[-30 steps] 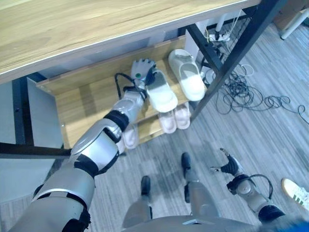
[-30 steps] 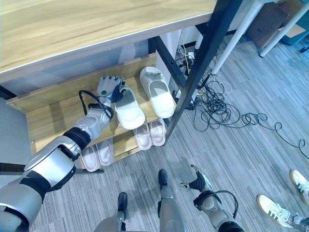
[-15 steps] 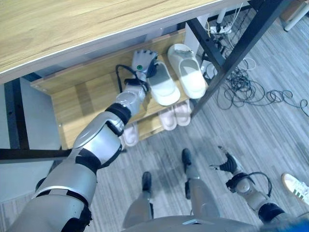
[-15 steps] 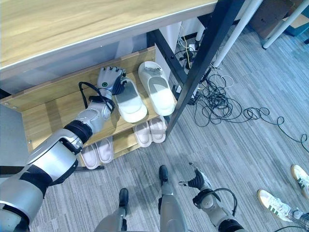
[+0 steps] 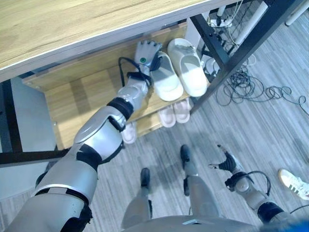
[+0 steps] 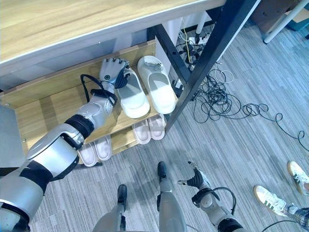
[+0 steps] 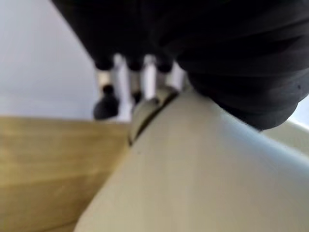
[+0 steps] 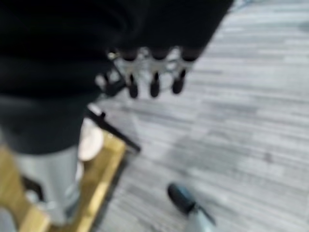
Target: Arrange the slippers neatly on the shoe rack.
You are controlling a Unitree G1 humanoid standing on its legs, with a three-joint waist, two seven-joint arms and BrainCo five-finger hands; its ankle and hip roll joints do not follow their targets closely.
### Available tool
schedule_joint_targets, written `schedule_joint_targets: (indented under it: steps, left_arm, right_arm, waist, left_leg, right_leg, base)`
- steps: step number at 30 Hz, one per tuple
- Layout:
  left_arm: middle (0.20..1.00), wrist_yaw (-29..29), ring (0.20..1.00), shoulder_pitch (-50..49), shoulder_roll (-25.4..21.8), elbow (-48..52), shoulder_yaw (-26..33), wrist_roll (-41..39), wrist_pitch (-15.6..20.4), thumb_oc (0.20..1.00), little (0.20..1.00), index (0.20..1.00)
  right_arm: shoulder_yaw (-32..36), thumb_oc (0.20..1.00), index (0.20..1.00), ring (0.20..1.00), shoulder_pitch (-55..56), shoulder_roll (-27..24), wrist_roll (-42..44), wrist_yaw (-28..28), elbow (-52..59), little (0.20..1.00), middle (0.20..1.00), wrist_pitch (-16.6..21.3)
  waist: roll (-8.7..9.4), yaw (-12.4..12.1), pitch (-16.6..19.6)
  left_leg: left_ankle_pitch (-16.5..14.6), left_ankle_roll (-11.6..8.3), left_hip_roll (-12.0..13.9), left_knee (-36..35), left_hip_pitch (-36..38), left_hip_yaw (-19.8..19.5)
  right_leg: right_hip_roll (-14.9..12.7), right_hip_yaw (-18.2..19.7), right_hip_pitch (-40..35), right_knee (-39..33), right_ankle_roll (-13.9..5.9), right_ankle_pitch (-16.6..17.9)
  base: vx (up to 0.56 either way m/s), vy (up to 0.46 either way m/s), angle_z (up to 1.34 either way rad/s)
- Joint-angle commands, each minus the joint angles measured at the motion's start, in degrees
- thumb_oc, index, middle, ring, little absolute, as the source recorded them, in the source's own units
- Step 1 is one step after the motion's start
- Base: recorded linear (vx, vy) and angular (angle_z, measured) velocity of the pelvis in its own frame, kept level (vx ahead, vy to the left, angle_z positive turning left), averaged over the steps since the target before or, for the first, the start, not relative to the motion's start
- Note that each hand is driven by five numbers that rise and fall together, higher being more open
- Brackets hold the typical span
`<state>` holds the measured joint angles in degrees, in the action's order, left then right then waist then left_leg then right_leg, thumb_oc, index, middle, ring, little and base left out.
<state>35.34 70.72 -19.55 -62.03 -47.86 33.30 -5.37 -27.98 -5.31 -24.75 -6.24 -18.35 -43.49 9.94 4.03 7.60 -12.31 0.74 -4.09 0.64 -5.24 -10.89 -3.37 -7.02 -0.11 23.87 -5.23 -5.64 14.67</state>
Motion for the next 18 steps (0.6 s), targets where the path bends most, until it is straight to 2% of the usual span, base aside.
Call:
schedule_joint_targets:
  steps: [1,3,5,6,7,11,18]
  left_arm:
    - [0.2,1.34,0.2,7.63,-1.55,-1.25,0.99,1.91,0.41,0.2,0.2,0.2]
    - [0.2,1.33,0.2,7.7,-1.14,-1.78,1.03,1.61,0.62,0.2,0.2,0.2]
    - [0.514,1.41,0.514,7.92,-0.89,-1.5,1.08,1.46,0.72,0.514,0.514,0.514]
    - [0.79,1.47,0.79,7.98,-0.73,-1.32,1.17,1.31,0.82,0.79,0.79,0.79]
    - [1.0,1.61,1.0,7.67,-0.29,-0.67,1.46,1.13,0.86,1.0,1.0,1.0]
    - [1.0,1.61,1.0,6.75,1.49,0.59,2.75,0.14,1.16,1.0,1.0,1.0]
    - [1.0,2.22,1.0,6.51,1.5,1.53,5.17,-2.57,1.1,1.0,1.0,1.0]
  right_arm:
    - [0.9,1.0,1.0,1.0,-3.49,-2.16,0.61,-1.53,2.42,1.0,1.0,1.87]
    - [0.89,1.0,1.0,1.0,-3.58,-2.37,0.64,-1.62,2.19,1.0,1.0,1.97]
    - [0.79,1.0,1.0,1.0,-3.47,-2.37,0.75,-1.64,2.2,1.0,1.0,2.08]
    - [0.73,1.0,1.0,1.0,-3.47,-2.36,0.8,-1.65,2.07,1.0,1.0,2.07]
    - [0.67,1.0,1.0,1.0,-3.43,-2.22,0.83,-1.71,1.97,1.0,1.0,2.15]
    - [0.53,1.0,1.0,1.0,-3.18,-1.79,0.91,-1.69,1.77,1.0,1.0,2.22]
    - [0.47,1.0,1.0,1.0,-2.82,-1.53,0.65,-1.32,1.59,1.0,1.0,1.75]
  waist:
    - [-3.34,-0.4,-4.75]
    - [-3.28,-0.29,-4.8]
    - [-3.32,-0.31,-4.87]
    - [-3.31,-0.33,-4.91]
    - [-3.32,-0.35,-5.0]
    - [-3.31,-0.49,-4.88]
    - [-3.6,-0.7,-4.65]
  left_leg:
    - [2.97,1.38,0.59,0.24,-7.7,1.14]
    - [2.93,1.37,0.55,0.24,-7.85,1.34]
    - [2.95,1.4,0.55,0.24,-7.96,1.39]
    - [2.98,1.4,0.58,0.24,-8.03,1.39]
    - [2.92,1.42,0.6,0.24,-7.96,1.35]
    - [2.7,1.41,0.54,0.24,-7.7,1.25]
    - [2.49,1.45,0.47,0.24,-6.95,1.21]
  right_leg:
    - [0.26,-0.8,-4.54,2.5,-3.53,-9.74]
    - [0.3,-0.68,-4.34,2.46,-3.52,-9.67]
    - [0.33,-0.7,-4.22,2.47,-3.51,-9.67]
    - [0.32,-0.75,-4.23,2.46,-3.47,-9.68]
    - [0.35,-0.84,-4.33,2.47,-3.41,-9.81]
    - [0.36,-0.95,-4.61,2.48,-3.38,-9.93]
    - [0.31,-1.12,-5.24,2.62,-3.41,-10.28]
  base:
    - [0.0,0.0,0.0]
    - [0.0,0.0,0.0]
    - [0.0,-0.005,-0.02]
    - [0.0,-0.018,-0.04]
    - [0.0,-0.014,-0.03]
    - [0.0,-0.011,-0.03]
    - [0.0,0.0,-0.02]
